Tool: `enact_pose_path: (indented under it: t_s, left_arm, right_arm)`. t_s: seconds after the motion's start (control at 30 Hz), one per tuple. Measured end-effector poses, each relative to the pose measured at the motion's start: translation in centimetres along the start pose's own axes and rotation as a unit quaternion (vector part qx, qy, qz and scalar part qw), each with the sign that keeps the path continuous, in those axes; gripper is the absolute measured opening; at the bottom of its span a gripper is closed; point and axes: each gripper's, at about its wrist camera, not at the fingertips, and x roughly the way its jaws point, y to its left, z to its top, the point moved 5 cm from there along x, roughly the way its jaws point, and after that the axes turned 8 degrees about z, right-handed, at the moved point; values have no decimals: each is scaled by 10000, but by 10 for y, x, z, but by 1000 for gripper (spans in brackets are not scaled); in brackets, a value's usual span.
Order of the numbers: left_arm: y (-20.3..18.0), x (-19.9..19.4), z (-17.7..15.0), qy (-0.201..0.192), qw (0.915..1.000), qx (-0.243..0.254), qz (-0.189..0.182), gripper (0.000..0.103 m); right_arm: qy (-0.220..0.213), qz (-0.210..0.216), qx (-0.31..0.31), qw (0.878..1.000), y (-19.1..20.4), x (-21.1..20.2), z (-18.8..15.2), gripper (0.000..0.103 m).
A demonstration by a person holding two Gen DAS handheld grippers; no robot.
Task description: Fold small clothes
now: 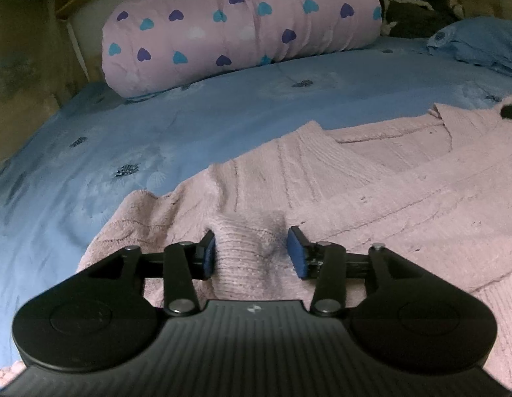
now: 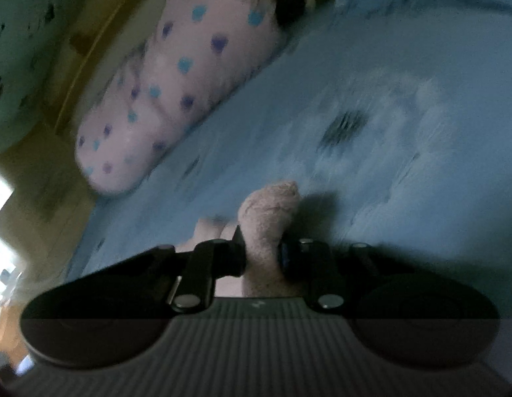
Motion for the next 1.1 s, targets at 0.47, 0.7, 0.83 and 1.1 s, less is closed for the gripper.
enact_pose_path:
  t_s: [0.47,0.7,0.83,1.1]
  left_arm:
    - [15,-2,8,29,9996,-193,214,85]
    - [17,-19,19,1,9993,-368,-38,88]
    - [21,-31,22,19,9992,-381,-128,88]
    - [39,-58,17,59,9981,-556,-268,89]
  right_arm:
    - [-361,-1353,-835,9866,9,-8,-2,48]
    - [-755,-1479,-865,9823,24,-50,8,52]
    - [-731,-1512,-1025,9805,47,-65,-4,52]
    - [-297,-1672,-2046,9640,103,-89,-63,52]
